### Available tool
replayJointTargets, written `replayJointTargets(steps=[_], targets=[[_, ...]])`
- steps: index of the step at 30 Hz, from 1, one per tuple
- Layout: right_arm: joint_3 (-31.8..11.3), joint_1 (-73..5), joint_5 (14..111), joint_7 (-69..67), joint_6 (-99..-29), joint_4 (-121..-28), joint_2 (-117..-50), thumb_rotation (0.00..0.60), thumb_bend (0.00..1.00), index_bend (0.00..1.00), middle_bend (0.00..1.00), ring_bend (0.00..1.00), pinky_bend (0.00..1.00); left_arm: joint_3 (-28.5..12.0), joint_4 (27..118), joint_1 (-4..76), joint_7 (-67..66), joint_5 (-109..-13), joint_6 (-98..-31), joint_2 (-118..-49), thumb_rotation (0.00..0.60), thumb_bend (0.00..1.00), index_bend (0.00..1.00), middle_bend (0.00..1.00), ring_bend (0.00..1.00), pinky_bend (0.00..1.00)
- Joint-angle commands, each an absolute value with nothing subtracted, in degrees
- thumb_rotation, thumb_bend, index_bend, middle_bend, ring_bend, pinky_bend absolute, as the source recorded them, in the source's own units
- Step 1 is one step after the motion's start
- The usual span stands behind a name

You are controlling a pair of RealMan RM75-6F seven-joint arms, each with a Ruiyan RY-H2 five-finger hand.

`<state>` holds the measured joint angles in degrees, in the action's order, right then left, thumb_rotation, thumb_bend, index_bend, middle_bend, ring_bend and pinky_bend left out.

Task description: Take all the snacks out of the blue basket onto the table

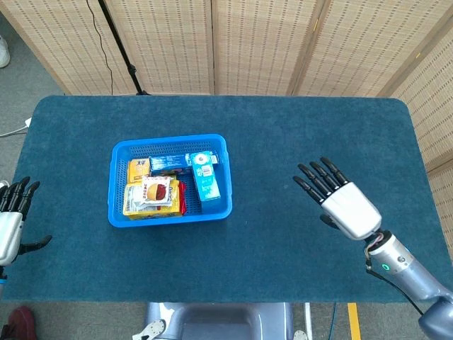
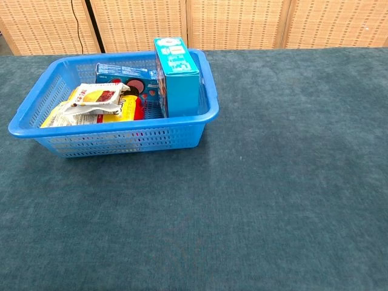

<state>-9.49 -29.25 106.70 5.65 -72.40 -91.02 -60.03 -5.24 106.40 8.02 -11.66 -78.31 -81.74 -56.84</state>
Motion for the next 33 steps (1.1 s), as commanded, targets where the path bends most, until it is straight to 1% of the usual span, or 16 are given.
replayJointTargets(steps=[1, 7, 16, 25, 33], targets=[[-10.6, -35.2, 110.3, 5.3, -67.8, -90.0, -61.1, 0.6, 0.0, 0.0, 0.0, 0.0, 0.0, -5.5, 106.8, 7.8, -11.9, -77.9, -82.3, -56.6, 0.6, 0.0, 0.0, 0.0, 0.0, 0.0], [-10.7, -43.9, 112.4, 5.2, -60.5, -87.1, -65.4, 0.6, 0.0, 0.0, 0.0, 0.0, 0.0, -5.7, 107.7, 7.4, -12.2, -77.4, -83.3, -56.4, 0.6, 0.0, 0.0, 0.0, 0.0, 0.0], [-12.1, -52.3, 108.5, 6.7, -52.4, -83.2, -71.1, 0.6, 0.0, 0.01, 0.0, 0.0, 0.0, -6.1, 108.0, 7.5, -13.2, -76.1, -83.5, -56.8, 0.6, 0.0, 0.0, 0.0, 0.0, 0.0], [-11.7, -57.4, 106.5, 9.6, -48.1, -80.4, -74.6, 0.6, 0.0, 0.04, 0.0, 0.0, 0.0, -6.8, 107.2, 7.5, -12.4, -73.7, -83.1, -56.7, 0.6, 0.0, 0.0, 0.0, 0.0, 0.0], [-11.8, -62.1, 104.0, 13.8, -44.2, -77.5, -80.1, 0.6, 0.0, 0.1, 0.0, 0.0, 0.0, -7.5, 106.6, 8.0, -12.2, -71.3, -82.2, -56.9, 0.6, 0.0, 0.0, 0.0, 0.0, 0.0]])
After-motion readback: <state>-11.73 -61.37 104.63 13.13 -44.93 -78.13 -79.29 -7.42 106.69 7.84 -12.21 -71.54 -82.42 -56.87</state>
